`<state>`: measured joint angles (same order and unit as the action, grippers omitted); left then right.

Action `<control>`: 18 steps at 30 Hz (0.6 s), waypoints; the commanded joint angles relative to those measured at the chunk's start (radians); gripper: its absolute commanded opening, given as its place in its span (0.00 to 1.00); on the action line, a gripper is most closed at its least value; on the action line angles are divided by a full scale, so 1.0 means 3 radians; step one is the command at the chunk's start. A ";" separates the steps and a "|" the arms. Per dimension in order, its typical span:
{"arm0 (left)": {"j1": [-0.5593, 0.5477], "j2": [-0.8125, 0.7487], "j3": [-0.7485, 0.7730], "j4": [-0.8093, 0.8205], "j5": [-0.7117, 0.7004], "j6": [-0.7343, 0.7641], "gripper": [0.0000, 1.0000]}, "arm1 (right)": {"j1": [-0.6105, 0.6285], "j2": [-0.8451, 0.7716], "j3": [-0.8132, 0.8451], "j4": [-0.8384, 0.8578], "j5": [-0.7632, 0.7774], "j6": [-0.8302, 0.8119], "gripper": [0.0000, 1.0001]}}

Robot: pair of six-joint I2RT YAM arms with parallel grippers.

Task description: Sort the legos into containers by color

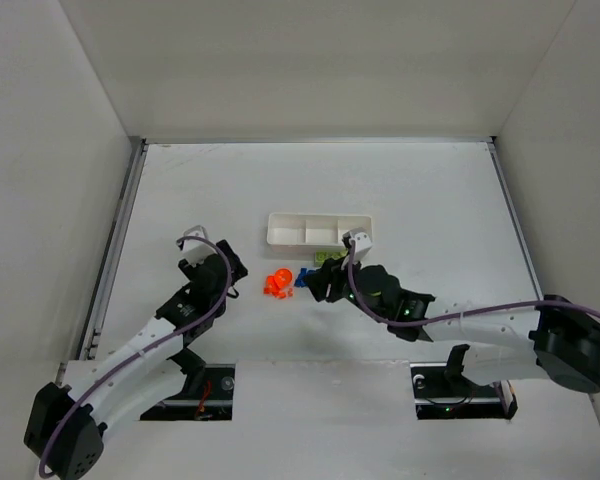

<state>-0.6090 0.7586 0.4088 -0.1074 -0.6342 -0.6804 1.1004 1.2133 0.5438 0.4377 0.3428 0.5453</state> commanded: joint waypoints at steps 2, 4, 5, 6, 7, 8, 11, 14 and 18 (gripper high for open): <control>-0.0028 -0.0033 -0.0242 0.0649 0.0166 0.0059 0.63 | 0.0026 0.0286 0.0273 -0.0002 0.0064 0.0048 0.53; 0.0028 0.0018 -0.0314 0.0843 0.0171 0.0090 0.62 | 0.0026 0.0480 0.0370 -0.0002 0.0064 0.0084 0.34; 0.0049 0.0028 -0.0340 0.0904 0.0156 0.0095 0.61 | 0.0026 0.0547 0.0406 -0.0022 0.0064 0.0115 0.22; 0.0069 0.0033 -0.0360 0.0946 0.0156 0.0095 0.60 | 0.0026 0.0598 0.0442 -0.0043 0.0064 0.0151 0.13; 0.0084 0.0038 -0.0396 0.1022 0.0156 0.0095 0.56 | 0.0026 0.0649 0.0468 -0.0063 0.0064 0.0176 0.08; 0.0100 0.0048 -0.0447 0.1129 0.0156 0.0095 0.53 | 0.0011 0.0685 0.0498 -0.0104 0.0064 0.0207 0.06; 0.0182 0.0064 -0.0549 0.1370 0.0186 0.0161 0.38 | -0.0050 0.0793 0.0575 -0.0242 0.0074 0.0304 0.09; 0.0182 0.0064 -0.0621 0.1493 0.0171 0.0217 0.23 | -0.0086 0.0885 0.0621 -0.0247 0.0074 0.0320 0.29; 0.0085 0.0166 -0.0688 0.1728 0.0191 0.0325 0.22 | -0.0147 0.1109 0.0688 -0.0258 0.0171 0.0564 0.37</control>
<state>-0.5606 0.7834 0.2180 0.2848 -0.5774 -0.6235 1.0779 1.4952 0.6987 0.3603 0.3523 0.6380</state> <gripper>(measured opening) 0.206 0.364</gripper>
